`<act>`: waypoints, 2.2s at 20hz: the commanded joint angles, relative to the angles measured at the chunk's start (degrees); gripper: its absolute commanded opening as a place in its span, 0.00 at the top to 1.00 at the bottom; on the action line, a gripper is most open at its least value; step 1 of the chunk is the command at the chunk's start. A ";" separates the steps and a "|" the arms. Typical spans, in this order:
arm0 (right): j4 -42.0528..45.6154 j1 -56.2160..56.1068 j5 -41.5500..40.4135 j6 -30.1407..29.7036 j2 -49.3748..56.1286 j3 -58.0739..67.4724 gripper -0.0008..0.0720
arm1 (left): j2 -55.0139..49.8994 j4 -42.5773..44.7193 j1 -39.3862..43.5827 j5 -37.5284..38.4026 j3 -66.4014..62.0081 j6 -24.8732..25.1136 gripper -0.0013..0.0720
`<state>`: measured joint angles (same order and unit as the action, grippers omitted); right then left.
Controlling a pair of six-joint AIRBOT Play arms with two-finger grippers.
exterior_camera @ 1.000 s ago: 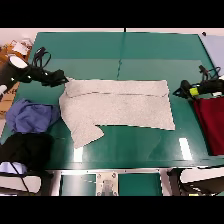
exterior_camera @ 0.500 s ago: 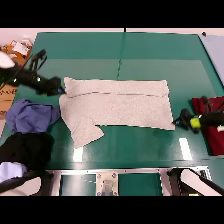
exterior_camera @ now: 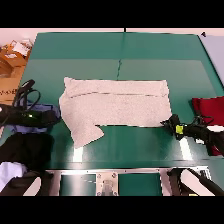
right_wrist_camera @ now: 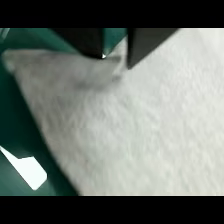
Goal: Fold the shirts.
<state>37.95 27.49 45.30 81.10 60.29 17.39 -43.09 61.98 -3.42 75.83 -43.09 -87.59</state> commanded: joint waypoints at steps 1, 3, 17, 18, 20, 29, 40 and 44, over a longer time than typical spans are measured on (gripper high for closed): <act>-7.34 -2.80 -8.44 -3.93 1.75 -0.59 0.97 | 1.95 1.11 -0.02 -0.55 1.44 -3.78 0.17; -6.88 -2.51 -7.98 -8.57 1.75 0.11 0.97 | 1.95 2.93 -0.02 -0.90 1.49 -4.13 0.16; 0.85 2.34 0.24 -9.64 1.64 5.99 0.97 | 1.88 -28.39 0.04 -33.59 34.49 8.41 0.19; 0.85 2.34 0.22 -9.86 1.64 6.03 0.97 | 1.88 -28.35 0.04 -35.23 34.53 9.35 0.32; 0.85 2.34 0.26 -11.26 1.64 6.03 0.97 | 1.88 -30.18 0.04 -37.94 34.53 10.82 0.34; 0.59 2.34 0.26 -11.32 1.64 6.03 0.97 | -8.63 -42.12 8.63 -38.75 34.45 19.10 0.34; 16.81 2.43 13.97 -1.77 -0.50 12.28 0.97 | -5.66 -23.78 7.08 -12.52 21.51 10.69 0.95; 23.54 2.43 24.13 5.14 -9.42 15.06 0.97 | 11.56 -18.53 7.08 -4.59 16.24 -1.60 0.95</act>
<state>54.81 29.89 61.41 80.14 55.99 30.39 -41.01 37.36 3.81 63.42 -22.98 -79.94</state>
